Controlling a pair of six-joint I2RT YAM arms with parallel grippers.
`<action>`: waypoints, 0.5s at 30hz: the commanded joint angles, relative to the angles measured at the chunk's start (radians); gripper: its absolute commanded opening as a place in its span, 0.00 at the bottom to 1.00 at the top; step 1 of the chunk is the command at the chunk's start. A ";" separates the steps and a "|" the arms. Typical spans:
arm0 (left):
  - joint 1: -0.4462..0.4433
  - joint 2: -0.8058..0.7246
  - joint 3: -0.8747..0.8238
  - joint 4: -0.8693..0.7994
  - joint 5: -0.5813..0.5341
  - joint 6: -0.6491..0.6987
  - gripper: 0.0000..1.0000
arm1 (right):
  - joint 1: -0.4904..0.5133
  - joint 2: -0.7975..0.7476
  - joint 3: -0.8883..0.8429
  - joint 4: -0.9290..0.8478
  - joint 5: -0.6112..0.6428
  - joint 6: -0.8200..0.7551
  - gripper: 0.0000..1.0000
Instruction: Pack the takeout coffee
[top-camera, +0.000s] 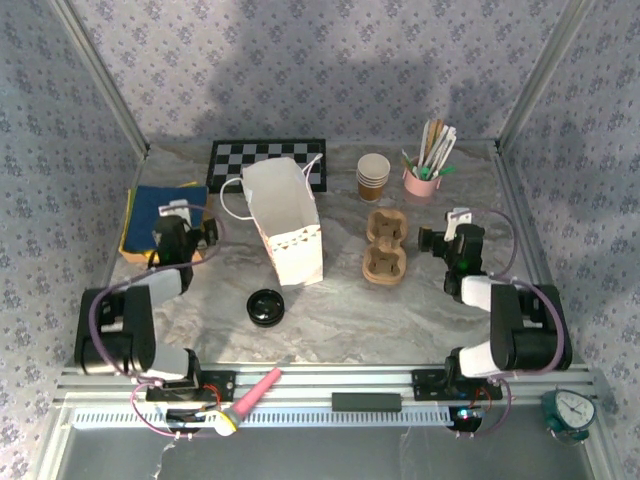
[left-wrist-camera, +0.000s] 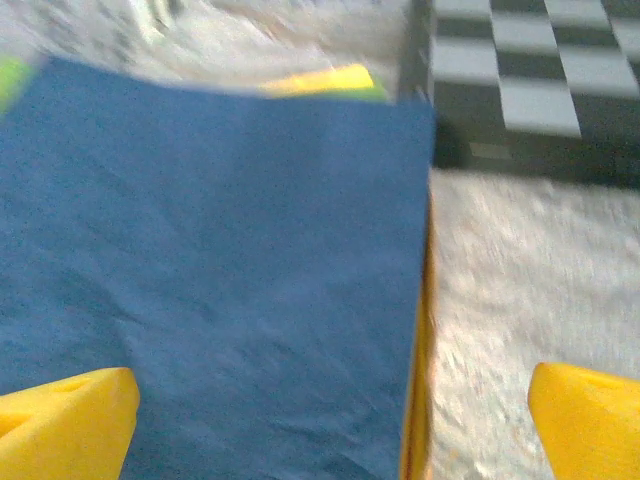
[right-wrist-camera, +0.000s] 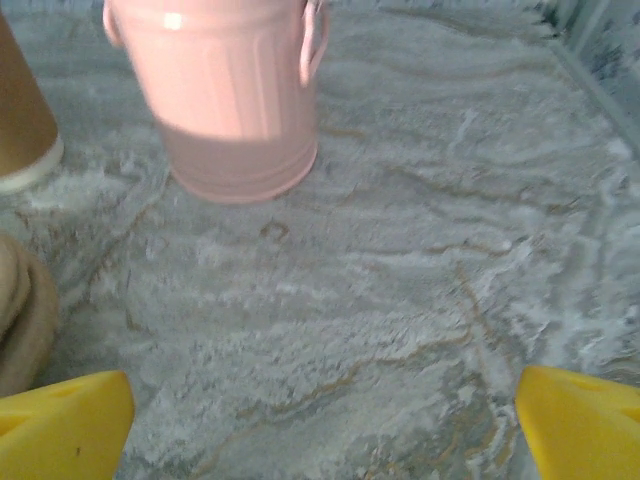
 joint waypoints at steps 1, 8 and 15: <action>0.025 -0.171 0.084 -0.308 -0.140 -0.174 1.00 | -0.010 -0.120 0.115 -0.323 0.084 0.154 1.00; 0.046 -0.411 0.231 -0.775 -0.073 -0.506 1.00 | -0.092 -0.284 0.309 -0.793 0.016 0.503 1.00; 0.031 -0.429 0.369 -0.910 0.130 -0.529 1.00 | -0.063 -0.282 0.606 -1.034 -0.109 0.468 1.00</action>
